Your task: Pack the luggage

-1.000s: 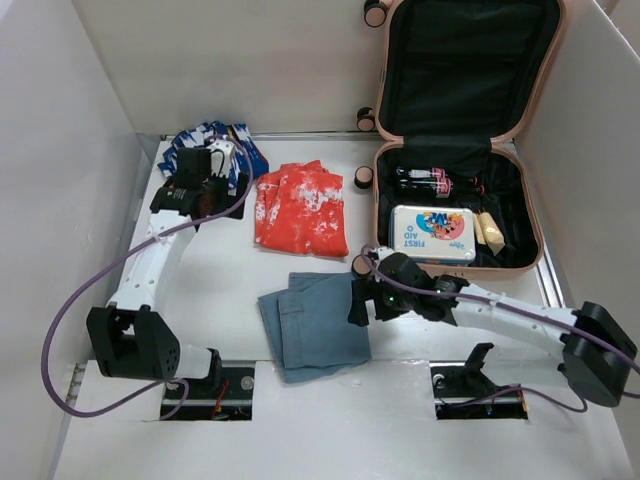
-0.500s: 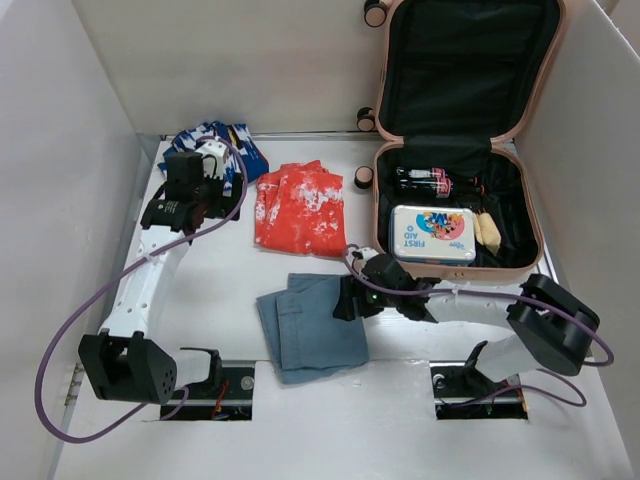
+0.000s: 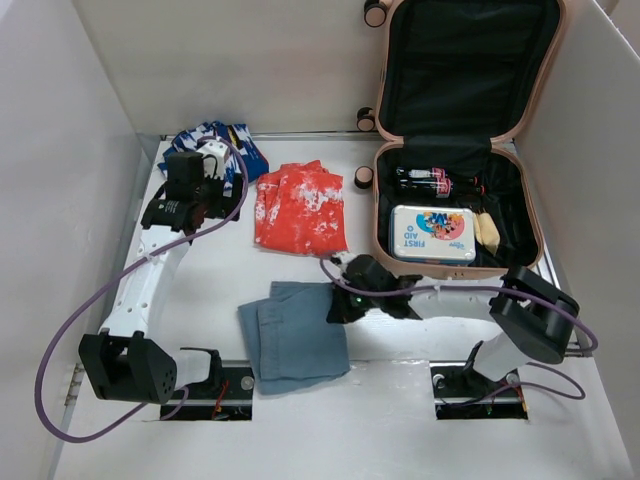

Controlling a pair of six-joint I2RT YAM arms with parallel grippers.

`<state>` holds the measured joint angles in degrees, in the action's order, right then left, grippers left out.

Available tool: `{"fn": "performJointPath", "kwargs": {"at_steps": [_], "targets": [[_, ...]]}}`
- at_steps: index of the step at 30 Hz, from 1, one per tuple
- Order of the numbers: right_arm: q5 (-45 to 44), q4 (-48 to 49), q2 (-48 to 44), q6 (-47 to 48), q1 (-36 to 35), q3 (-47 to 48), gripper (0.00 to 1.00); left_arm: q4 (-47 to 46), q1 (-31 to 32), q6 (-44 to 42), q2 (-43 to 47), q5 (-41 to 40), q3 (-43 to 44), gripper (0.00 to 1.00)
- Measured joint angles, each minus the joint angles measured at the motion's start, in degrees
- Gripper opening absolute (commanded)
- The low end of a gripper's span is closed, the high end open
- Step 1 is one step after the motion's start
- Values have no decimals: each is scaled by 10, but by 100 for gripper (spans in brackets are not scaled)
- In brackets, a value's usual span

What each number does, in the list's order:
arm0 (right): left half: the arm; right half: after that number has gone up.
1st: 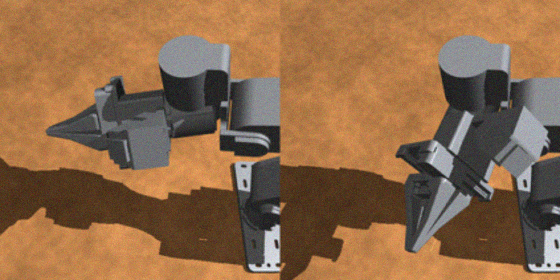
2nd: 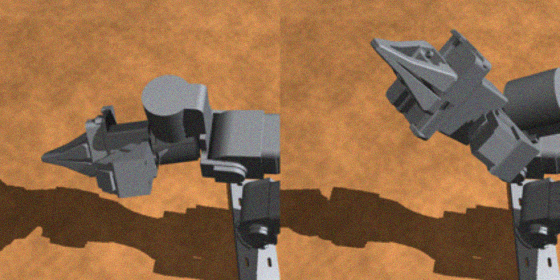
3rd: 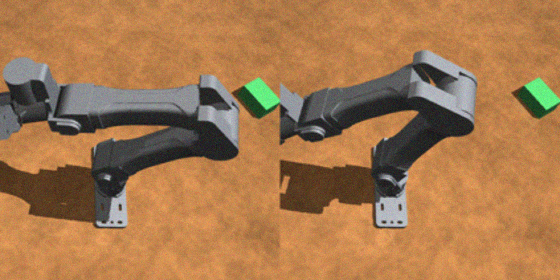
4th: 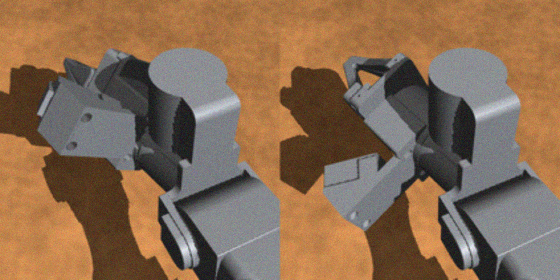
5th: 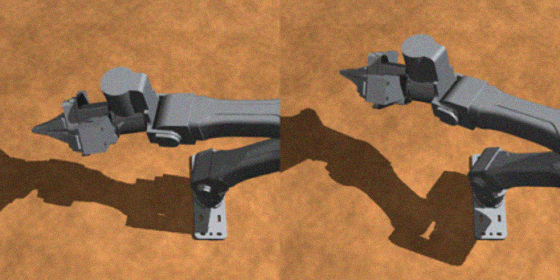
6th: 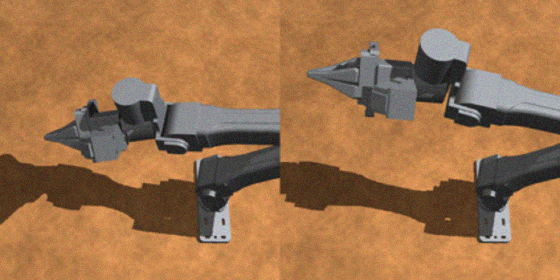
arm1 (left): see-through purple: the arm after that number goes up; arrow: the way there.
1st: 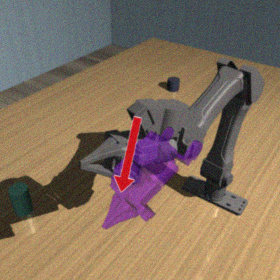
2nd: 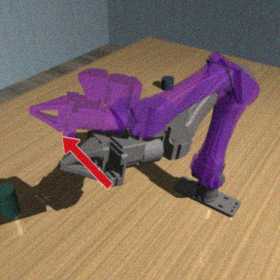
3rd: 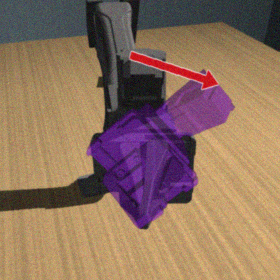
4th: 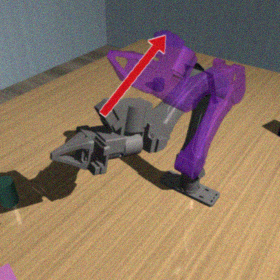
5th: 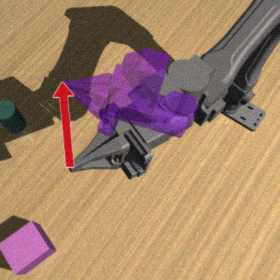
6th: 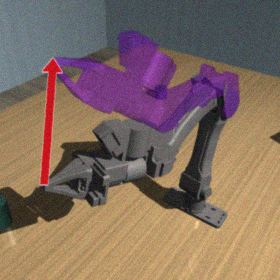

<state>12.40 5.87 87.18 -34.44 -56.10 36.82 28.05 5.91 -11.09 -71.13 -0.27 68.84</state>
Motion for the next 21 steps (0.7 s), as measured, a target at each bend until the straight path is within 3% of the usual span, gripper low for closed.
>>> {"fn": "performJointPath", "kwargs": {"at_steps": [6,10,14,21], "targets": [[-13,-191,17,120,-9,230,0,0,-7,-1,0,-7,0,100],[-16,-316,38,228,43,392,0,0,-13,-3,0,-12,0,100],[-13,-372,49,310,151,476,0,0,-15,-5,-3,-19,0,100],[16,-418,42,435,411,484,0,-2,-15,-11,-4,-30,0,100]]}}
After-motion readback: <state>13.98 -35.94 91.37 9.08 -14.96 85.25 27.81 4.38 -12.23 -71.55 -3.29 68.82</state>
